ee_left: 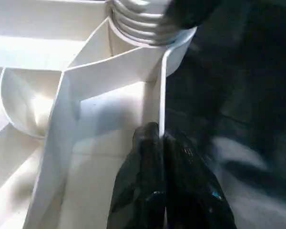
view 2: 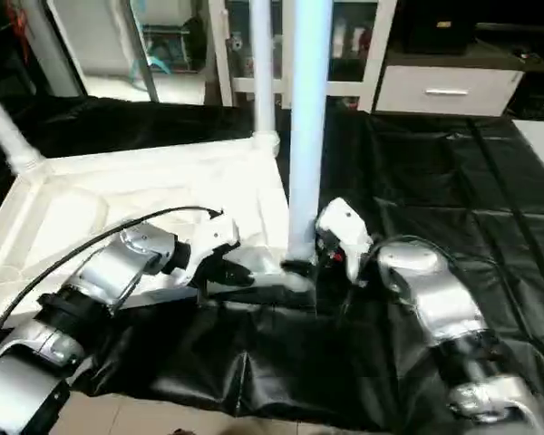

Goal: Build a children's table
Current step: Rotate leg to tighten

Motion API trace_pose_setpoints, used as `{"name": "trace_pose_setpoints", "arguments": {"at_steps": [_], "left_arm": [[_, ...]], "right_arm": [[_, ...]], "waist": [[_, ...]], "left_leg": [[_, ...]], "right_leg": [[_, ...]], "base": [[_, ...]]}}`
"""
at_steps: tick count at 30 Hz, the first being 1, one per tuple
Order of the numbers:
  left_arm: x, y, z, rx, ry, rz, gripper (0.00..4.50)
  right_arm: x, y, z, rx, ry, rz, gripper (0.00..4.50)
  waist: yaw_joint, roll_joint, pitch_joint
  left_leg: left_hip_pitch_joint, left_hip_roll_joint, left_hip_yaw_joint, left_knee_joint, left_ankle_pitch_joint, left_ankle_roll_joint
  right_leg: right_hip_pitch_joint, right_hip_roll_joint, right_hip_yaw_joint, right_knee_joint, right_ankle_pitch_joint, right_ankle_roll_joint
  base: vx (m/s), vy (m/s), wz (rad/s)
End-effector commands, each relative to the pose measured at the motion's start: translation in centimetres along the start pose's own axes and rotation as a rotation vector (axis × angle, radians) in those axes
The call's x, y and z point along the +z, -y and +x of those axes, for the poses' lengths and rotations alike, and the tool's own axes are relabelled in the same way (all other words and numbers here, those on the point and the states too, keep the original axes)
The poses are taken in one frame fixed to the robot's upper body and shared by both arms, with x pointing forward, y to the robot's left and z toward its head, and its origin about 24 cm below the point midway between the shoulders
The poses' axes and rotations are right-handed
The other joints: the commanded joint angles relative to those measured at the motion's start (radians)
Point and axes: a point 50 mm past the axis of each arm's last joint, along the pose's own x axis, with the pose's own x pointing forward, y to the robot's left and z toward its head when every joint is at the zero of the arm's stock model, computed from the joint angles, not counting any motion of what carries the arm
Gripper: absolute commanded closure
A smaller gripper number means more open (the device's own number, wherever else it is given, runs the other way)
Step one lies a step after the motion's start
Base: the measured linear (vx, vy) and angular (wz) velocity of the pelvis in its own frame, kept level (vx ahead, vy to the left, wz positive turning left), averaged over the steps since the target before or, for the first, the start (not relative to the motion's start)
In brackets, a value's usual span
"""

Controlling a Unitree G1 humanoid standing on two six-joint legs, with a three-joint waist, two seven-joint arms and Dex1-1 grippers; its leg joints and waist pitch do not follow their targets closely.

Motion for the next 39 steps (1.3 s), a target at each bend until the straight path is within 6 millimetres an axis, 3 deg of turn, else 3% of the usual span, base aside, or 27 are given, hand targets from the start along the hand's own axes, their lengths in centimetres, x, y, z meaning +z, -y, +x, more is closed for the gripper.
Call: {"name": "trace_pose_setpoints", "arguments": {"at_steps": [1, 3, 4, 5, 6, 7, 8, 9, 10, 11, 12, 15, 16, 17, 20, 23, 24, 26, 27, 29, 31, 33, 35, 36, 38, 39], "left_arm": [[-0.5, 0.3, 1.0, 0.013, -0.018, -0.032, 4.5], [-0.1, -0.2, 1.3, 0.088, 0.005, -0.054, 4.5], [-0.1, -0.2, 1.3, 0.088, 0.005, -0.054, 4.5], [0.6, -1.1, 1.7, 0.184, 0.027, -0.089, 4.5], [0.8, -1.3, 1.9, 0.214, 0.031, -0.099, 4.5], [1.1, -1.6, 2.1, 0.252, 0.034, -0.111, 4.5], [1.1, -1.6, 2.1, 0.264, 0.035, -0.114, 4.5], [1.2, -1.8, 2.2, 0.284, 0.036, -0.12, 4.5], [1.4, -2.0, 2.3, 0.324, 0.038, -0.13, 4.5], [1.4, -2.1, 2.4, 0.362, 0.038, -0.138, 4.5], [1.4, -2.1, 2.4, 0.362, 0.038, -0.138, 4.5], [1.9, -2.5, 2.7, 0.454, 0.051, -0.152, 4.5], [2.3, -2.6, 3.1, 0.485, 0.059, -0.144, 4.5], [2.4, -2.6, 3.2, 0.492, 0.062, -0.143, 4.5], [3.1, -2.5, 3.7, 0.504, 0.079, -0.146, 4.5], [3.0, -2.5, 3.7, 0.505, 0.082, -0.147, 4.5], [2.8, -2.5, 3.7, 0.506, 0.083, -0.149, 4.5], [2.3, -2.6, 3.4, 0.509, 0.083, -0.155, 4.5], [2.2, -2.7, 3.2, 0.509, 0.083, -0.155, 4.5], [1.7, -2.9, 2.8, 0.503, 0.082, -0.153, 4.5], [1.4, -3.0, 2.5, 0.497, 0.08, -0.153, 4.5], [1.2, -3.0, 2.3, 0.48, 0.079, -0.147, 4.5], [0.8, -2.8, 2.0, 0.444, 0.069, -0.145, 4.5], [0.8, -2.8, 2.0, 0.444, 0.069, -0.145, 4.5], [-0.1, -2.3, 1.7, 0.352, 0.034, -0.124, 4.5], [-0.3, -2.1, 1.6, 0.326, 0.027, -0.117, 4.5]], "right_arm": [[-0.5, 0.8, 0.2, -0.109, -0.032, 0.023, 2.0], [-0.9, 0.9, 1.0, -0.198, -0.033, 0.078, 2.0], [-0.9, 0.9, 1.0, -0.198, -0.033, 0.078, 2.0], [-1.2, 1.2, 2.4, -0.347, -0.04, 0.124, 2.01], [-1.2, 1.2, 3.0, -0.391, -0.044, 0.135, 2.01], [-1.2, 1.1, 3.7, -0.449, -0.049, 0.149, 2.01], [-1.2, 1.1, 3.9, -0.47, -0.05, 0.155, 2.01], [-1.2, 1.1, 4.2, -0.507, -0.051, 0.165, 2.01], [-1.2, 1.2, 4.6, -0.581, -0.053, 0.187, 2.01], [-1.3, 1.1, 4.9, -0.638, -0.051, 0.215, 2.01], [-1.3, 1.1, 4.9, -0.638, -0.051, 0.215, 2.01], [-1.7, 1.0, 5.3, -0.766, -0.065, 0.308, 2.02], [-2.0, 0.5, 5.8, -0.805, -0.086, 0.336, 2.02], [-2.0, 0.4, 5.9, -0.813, -0.09, 0.337, 2.02], [-1.7, -0.1, 6.7, -0.849, -0.071, 0.321, 2.02], [-1.3, -0.1, 7.0, -0.836, -0.017, 0.361, 2.02], [-1.0, -0.3, 7.2, -0.795, 0.017, 0.379, 2.02], [-0.3, -0.6, 7.4, -0.731, 0.09, 0.38, 2.02], [-0.1, -0.6, 7.3, -0.717, 0.11, 0.374, 1.46], [0.2, -0.5, 6.8, -0.697, 0.142, 0.361, 1.33], [0.4, -0.2, 6.4, -0.689, 0.155, 0.34, 1.18], [0.6, -0.1, 6.0, -0.667, 0.166, 0.325, 1.06], [1.0, 0.1, 5.4, -0.602, 0.186, 0.302, 0.81], [1.0, 0.1, 5.4, -0.602, 0.186, 0.302, 0.81], [1.3, 0.2, 4.1, -0.444, 0.183, 0.213, 0.62], [1.3, 0.1, 3.7, -0.409, 0.179, 0.192, 0.62]], "waist": [[-0.005, -0.024, -0.054], [-0.015, -0.029, -0.053], [-0.016, -0.026, -0.055], [-0.017, 0.002, -0.053], [-0.017, 0.002, -0.053], [-0.029, -0.014, -0.057], [-0.028, -0.005, -0.057], [-0.033, -0.009, -0.056], [-0.035, -0.01, -0.058], [-0.037, -0.019, -0.059], [-0.037, -0.019, -0.059], [-0.029, -0.014, -0.064], [-0.024, -0.027, -0.067], [-0.019, -0.02, -0.067], [-0.008, -0.022, -0.068], [-0.006, -0.023, -0.063], [-0.005, -0.017, -0.063], [-0.005, -0.019, -0.062], [-0.005, -0.018, -0.062], [-0.003, -0.018, -0.063], [-0.008, -0.02, -0.065], [-0.01, -0.02, -0.067], [-0.004, -0.022, -0.071], [-0.004, -0.022, -0.071], [0.004, -0.024, -0.076], [0.006, -0.025, -0.075]], "left_leg": [[0.013, 0.044, -0.028, -0.081, -0.311, 0.024], [0.013, 0.043, -0.03, -0.082, -0.342, 0.02], [0.014, 0.043, -0.032, -0.082, -0.349, 0.019], [0.015, 0.041, -0.031, -0.083, -0.36, 0.016], [0.015, 0.041, -0.031, -0.083, -0.36, 0.016], [0.009, 0.037, -0.039, -0.086, -0.376, -0.01], [0.016, 0.036, -0.036, -0.084, -0.384, -0.009], [0.017, 0.037, -0.033, -0.083, -0.389, -0.006], [0.012, 0.037, -0.036, -0.085, -0.385, -0.002], [0.008, 0.038, -0.034, -0.085, -0.367, 0.003], [0.008, 0.038, -0.034, -0.085, -0.367, 0.003], [0.007, 0.038, -0.029, -0.082, -0.299, 0.023], [0.006, 0.037, -0.027, -0.079, -0.271, 0.036], [0.006, 0.039, -0.027, -0.079, -0.246, 0.042], [0.009, 0.039, -0.023, -0.08, -0.23, 0.043], [0.009, 0.04, -0.024, -0.084, -0.273, 0.04], [0.01, 0.04, -0.025, -0.085, -0.286, 0.04], [0.01, 0.042, -0.027, -0.087, -0.306, 0.035], [0.009, 0.042, -0.027, -0.088, -0.306, 0.035], [0.007, 0.042, -0.027, -0.088, -0.293, 0.042], [-0.004, 0.041, -0.031, -0.088, -0.264, 0.046], [0.0, 0.041, -0.028, -0.083, -0.242, 0.053], [-0.005, 0.043, -0.025, -0.075, -0.175, 0.088], [-0.005, 0.043, -0.025, -0.075, -0.175, 0.088], [-0.007, 0.045, -0.022, -0.065, -0.092, 0.139], [-0.007, 0.044, -0.021, -0.063, -0.086, 0.15]], "right_leg": [[0.035, -0.05, 0.029, -0.083, -0.457, -0.196], [0.033, -0.048, 0.027, -0.092, -0.498, -0.169], [0.033, -0.049, 0.027, -0.091, -0.502, -0.164], [0.027, -0.048, 0.028, -0.092, -0.485, -0.168], [0.027, -0.048, 0.028, -0.092, -0.485, -0.168], [0.037, -0.046, 0.02, -0.089, -0.474, -0.165], [0.029, -0.048, 0.023, -0.092, -0.465, -0.169], [0.025, -0.048, 0.025, -0.096, -0.456, -0.175], [0.033, -0.048, 0.024, -0.09, -0.435, -0.184], [0.033, -0.048, 0.026, -0.089, -0.408, -0.191], [0.033, -0.048, 0.026, -0.089, -0.408, -0.191], [0.035, -0.048, 0.031, -0.077, -0.308, -0.224], [0.039, -0.049, 0.031, -0.072, -0.283, -0.23], [0.039, -0.051, 0.032, -0.071, -0.263, -0.233], [0.039, -0.05, 0.031, -0.07, -0.237, -0.235], [0.04, -0.053, 0.032, -0.075, -0.286, -0.222], [0.04, -0.053, 0.031, -0.075, -0.297, -0.22], [0.039, -0.052, 0.031, -0.078, -0.308, -0.211], [0.04, -0.052, 0.031, -0.077, -0.303, -0.211], [0.043, -0.051, 0.031, -0.074, -0.271, -0.216], [0.053, -0.053, 0.03, -0.067, -0.245, -0.217], [0.048, -0.053, 0.031, -0.066, -0.217, -0.236], [0.053, -0.053, 0.032, -0.054, -0.127, -0.263], [0.053, -0.053, 0.032, -0.054, -0.127, -0.263], [0.053, -0.051, 0.032, -0.038, -0.01, -0.294], [0.052, -0.05, 0.031, -0.038, -0.001, -0.299]], "base": [[0.0, 0.0, 0.0], [0.0, 0.0, 0.0], [0.0, 0.0, 0.0], [0.0, 0.0, 0.0], [0.0, 0.0, 0.0], [0.0, 0.0, 0.0], [0.0, 0.0, 0.0], [0.0, 0.0, 0.0], [0.0, 0.0, 0.0], [0.0, 0.0, 0.0], [0.0, 0.0, 0.0], [0.0, 0.0, 0.0], [0.0, 0.0, 0.0], [0.0, 0.0, 0.0], [0.0, 0.0, 0.0], [0.0, 0.0, 0.0], [0.0, 0.0, 0.0], [0.0, 0.0, 0.0], [0.0, 0.0, 0.0], [0.0, 0.0, 0.0], [0.0, 0.0, 0.0], [0.0, 0.0, 0.0], [0.0, 0.0, 0.0], [0.0, 0.0, 0.0], [0.0, 0.0, 0.0], [0.0, 0.0, 0.0]]}}
